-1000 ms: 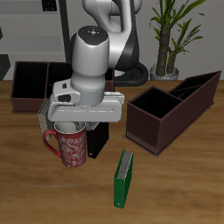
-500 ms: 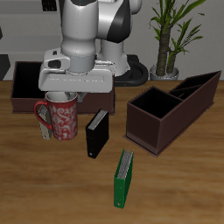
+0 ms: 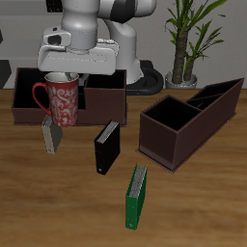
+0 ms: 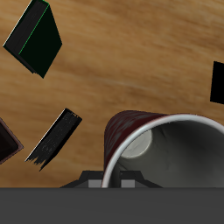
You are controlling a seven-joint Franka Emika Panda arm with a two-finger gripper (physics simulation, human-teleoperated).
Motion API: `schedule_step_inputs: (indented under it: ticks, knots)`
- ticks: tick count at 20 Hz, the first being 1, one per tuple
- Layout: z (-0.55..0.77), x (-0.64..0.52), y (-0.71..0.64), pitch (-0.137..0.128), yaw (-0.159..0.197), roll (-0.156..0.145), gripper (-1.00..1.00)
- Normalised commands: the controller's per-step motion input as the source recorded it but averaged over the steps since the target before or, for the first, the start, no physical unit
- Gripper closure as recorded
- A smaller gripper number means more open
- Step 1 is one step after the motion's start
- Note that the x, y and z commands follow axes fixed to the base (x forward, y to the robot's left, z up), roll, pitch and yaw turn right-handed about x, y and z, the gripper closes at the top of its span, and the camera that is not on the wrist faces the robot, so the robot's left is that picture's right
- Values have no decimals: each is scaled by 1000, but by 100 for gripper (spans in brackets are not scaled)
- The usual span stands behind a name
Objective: Place the red mug into the back desk caddy's left compartment
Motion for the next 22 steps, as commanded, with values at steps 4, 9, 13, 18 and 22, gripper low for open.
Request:
schedule_step_inputs:
  ticks: [4,9,13,18,22]
  knots:
    - [48,-480,-174,-10,-26,-6,100]
    - [-8,-507,-237,4,-16,-28,100]
    - [-72,-544,-291,-4,-14,-18,100]
    - [-63,-437,-215,-4,-19,-18,100]
    - [-111,-319,-142,-3,19,-26,100]
